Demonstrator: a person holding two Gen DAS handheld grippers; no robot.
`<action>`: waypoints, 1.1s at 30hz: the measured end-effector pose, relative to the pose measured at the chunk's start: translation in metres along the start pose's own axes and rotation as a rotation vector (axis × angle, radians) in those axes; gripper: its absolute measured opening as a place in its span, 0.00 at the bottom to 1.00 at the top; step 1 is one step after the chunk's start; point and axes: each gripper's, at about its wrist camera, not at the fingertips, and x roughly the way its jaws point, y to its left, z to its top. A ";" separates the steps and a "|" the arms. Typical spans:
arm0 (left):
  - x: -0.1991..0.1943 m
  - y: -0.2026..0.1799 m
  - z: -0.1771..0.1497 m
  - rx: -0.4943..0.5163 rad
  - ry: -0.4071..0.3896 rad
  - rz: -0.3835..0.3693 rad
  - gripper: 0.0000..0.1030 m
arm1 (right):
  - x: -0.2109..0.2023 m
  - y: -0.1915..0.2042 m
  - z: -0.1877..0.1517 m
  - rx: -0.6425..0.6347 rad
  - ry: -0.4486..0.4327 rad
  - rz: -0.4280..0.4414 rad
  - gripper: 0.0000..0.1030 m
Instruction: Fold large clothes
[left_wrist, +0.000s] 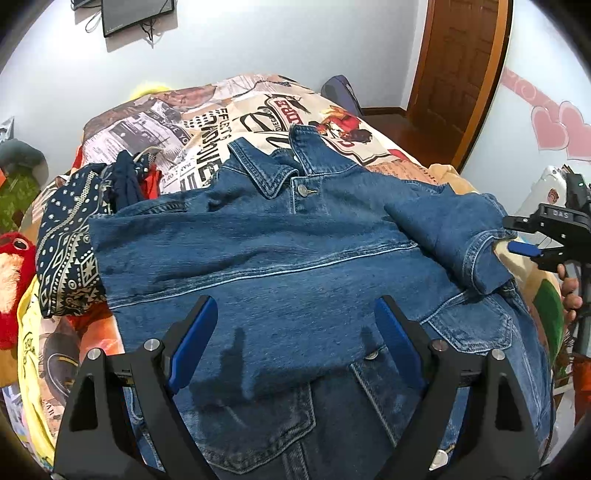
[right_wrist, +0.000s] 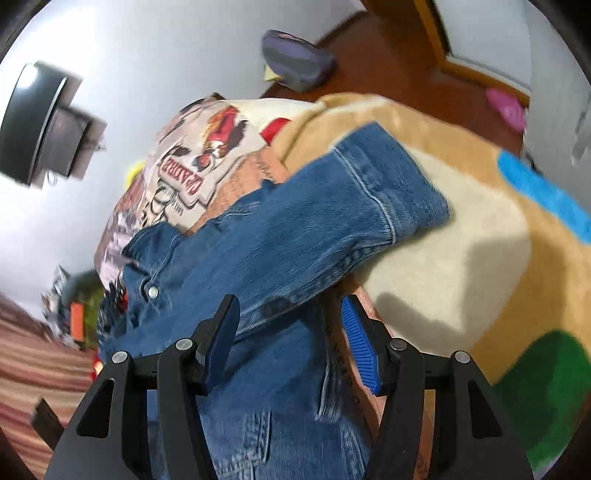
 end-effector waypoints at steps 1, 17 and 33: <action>0.003 0.000 0.001 -0.001 0.006 -0.001 0.84 | 0.002 -0.002 0.002 0.013 0.001 0.000 0.52; 0.009 0.014 0.004 -0.034 0.009 0.014 0.84 | 0.000 0.045 0.030 -0.228 -0.173 -0.114 0.06; -0.079 0.102 -0.004 -0.193 -0.197 0.100 0.85 | -0.025 0.260 -0.063 -0.720 -0.153 0.199 0.06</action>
